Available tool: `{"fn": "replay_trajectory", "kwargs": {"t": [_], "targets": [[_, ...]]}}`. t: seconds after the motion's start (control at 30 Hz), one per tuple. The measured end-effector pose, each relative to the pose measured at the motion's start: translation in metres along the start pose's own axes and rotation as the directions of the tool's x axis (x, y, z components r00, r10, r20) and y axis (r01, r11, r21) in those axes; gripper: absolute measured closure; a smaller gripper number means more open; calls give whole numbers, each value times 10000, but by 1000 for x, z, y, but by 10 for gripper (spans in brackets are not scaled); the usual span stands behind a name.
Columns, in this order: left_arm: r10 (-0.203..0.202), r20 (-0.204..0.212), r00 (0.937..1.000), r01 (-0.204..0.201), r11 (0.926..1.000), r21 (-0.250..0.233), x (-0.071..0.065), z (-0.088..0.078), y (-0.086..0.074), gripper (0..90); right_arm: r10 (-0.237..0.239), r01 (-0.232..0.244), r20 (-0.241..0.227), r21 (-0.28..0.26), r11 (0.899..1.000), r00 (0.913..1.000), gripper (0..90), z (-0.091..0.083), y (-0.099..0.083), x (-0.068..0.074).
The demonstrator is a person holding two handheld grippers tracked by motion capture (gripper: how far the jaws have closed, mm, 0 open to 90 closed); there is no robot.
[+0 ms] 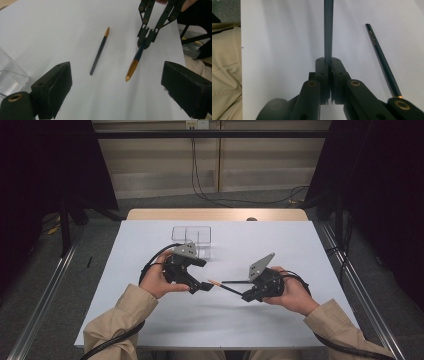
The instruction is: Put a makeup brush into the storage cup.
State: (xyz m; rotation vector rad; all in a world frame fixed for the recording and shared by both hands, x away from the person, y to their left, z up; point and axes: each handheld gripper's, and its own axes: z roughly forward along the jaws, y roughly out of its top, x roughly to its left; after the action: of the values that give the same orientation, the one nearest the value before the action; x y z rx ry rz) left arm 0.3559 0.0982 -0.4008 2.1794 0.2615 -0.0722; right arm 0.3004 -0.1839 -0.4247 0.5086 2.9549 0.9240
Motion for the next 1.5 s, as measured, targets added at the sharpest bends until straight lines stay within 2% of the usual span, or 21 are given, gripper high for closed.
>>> {"fn": "replay_trajectory", "kwargs": {"t": [0.3,0.37,0.5,0.6,0.7,0.77,0.83,0.93,1.07,1.2,1.37,1.4,1.5], "targets": [[-339,208,9992,357,9947,-969,-1,6,-3,98,106,-104,59,-408,9991,9999,859,-2,-3,-1],[-261,107,9996,272,9929,-1161,-1,7,-5,94,110,-108,50,-447,9989,9999,859,-1,-5,0],[-360,224,9991,388,9890,-1427,-1,11,-7,93,154,-150,63,-560,9983,9999,859,-1,-7,1],[-301,184,9994,327,9866,-1597,-2,14,-6,90,199,-194,76,-610,9980,9998,859,-2,-9,0],[-372,97,9993,384,9813,-1887,-3,16,-6,89,257,-248,109,-761,9968,9996,859,-5,-9,0],[-478,-21,9989,463,9777,-2046,-2,17,-7,87,322,-306,156,-955,9950,9994,859,-6,-10,0],[-665,143,9977,680,9721,-2244,-1,18,-8,86,392,-369,176,-1150,9927,9991,859,-7,-11,0],[-690,108,9976,695,9672,-2445,-3,20,-9,82,485,-453,187,-1454,9883,9986,859,-8,-12,-1],[-654,93,9978,657,9679,-2426,-4,22,-8,83,632,-575,268,-1788,9822,9976,859,-9,-12,0],[-836,230,9962,866,9529,-2907,-4,22,-9,86,809,-740,223,-2208,9725,9965,859,-9,-11,1],[-820,196,9964,840,9486,-3052,-5,23,-10,131,862,-803,132,-2468,9657,9962,859,-6,-9,3],[-830,255,9962,868,9435,-3198,-5,24,-10,145,853,-792,134,-2505,9649,9963,859,-6,-8,3],[-927,228,9954,950,9386,-3317,-6,23,-11,200,915,-855,110,-2628,9611,9957,859,-5,-7,3]]}}
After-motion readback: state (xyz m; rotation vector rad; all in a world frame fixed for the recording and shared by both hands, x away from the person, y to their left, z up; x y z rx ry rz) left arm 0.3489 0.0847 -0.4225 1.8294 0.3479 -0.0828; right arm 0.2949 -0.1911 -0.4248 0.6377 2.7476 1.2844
